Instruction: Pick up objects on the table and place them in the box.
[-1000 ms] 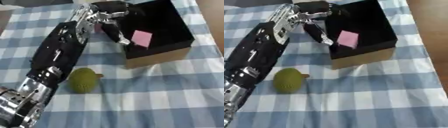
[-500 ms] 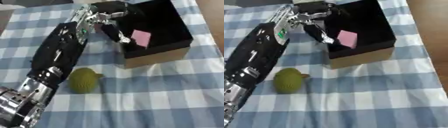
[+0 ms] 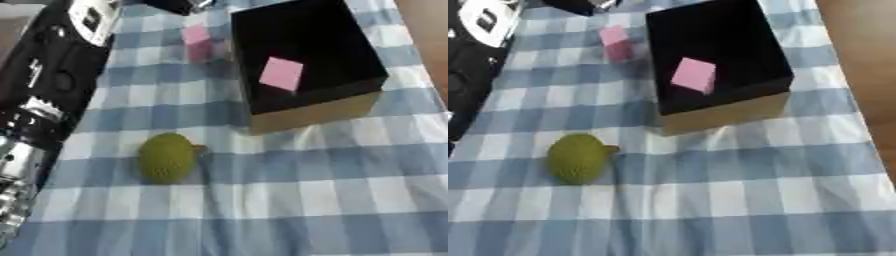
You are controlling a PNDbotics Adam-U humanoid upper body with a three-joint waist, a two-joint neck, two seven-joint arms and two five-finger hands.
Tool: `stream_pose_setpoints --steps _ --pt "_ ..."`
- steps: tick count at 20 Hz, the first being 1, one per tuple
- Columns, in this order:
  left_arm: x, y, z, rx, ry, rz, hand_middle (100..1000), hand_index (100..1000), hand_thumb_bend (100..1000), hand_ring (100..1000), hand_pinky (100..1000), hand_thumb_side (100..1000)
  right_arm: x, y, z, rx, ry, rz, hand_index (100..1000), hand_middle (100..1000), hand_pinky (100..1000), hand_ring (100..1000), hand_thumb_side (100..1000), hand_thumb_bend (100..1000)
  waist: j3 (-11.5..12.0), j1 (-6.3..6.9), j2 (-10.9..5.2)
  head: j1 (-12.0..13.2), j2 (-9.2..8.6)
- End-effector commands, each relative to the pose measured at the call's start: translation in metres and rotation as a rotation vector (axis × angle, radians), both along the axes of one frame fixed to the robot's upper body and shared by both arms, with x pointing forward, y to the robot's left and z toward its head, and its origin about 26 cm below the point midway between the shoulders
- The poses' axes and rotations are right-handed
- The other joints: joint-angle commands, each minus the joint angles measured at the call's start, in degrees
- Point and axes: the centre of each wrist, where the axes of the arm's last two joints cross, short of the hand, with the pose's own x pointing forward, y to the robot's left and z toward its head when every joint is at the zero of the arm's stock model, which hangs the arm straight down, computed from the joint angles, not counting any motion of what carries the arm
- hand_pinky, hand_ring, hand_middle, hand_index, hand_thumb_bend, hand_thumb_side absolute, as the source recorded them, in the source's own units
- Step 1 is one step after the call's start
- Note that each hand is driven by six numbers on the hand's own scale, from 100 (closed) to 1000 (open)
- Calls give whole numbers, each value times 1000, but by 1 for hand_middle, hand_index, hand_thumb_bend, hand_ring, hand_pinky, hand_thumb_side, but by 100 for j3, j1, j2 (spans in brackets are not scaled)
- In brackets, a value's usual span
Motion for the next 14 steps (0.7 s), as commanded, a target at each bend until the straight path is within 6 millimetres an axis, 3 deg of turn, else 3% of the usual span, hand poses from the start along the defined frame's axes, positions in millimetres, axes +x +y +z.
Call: stream_pose_setpoints --steps 1,14 --pt "-1 23 17 14 -45 38 837 937 275 939 953 537 -3 -2 5 -27 -24 -14 904 459 906 936 470 100 -25 13 -26 -37 -102" --pt "10 37 -12 183 32 103 845 942 388 939 954 591 -6 -3 -11 -40 -14 -35 904 441 905 929 455 100 -227 -93 17 103 -187"
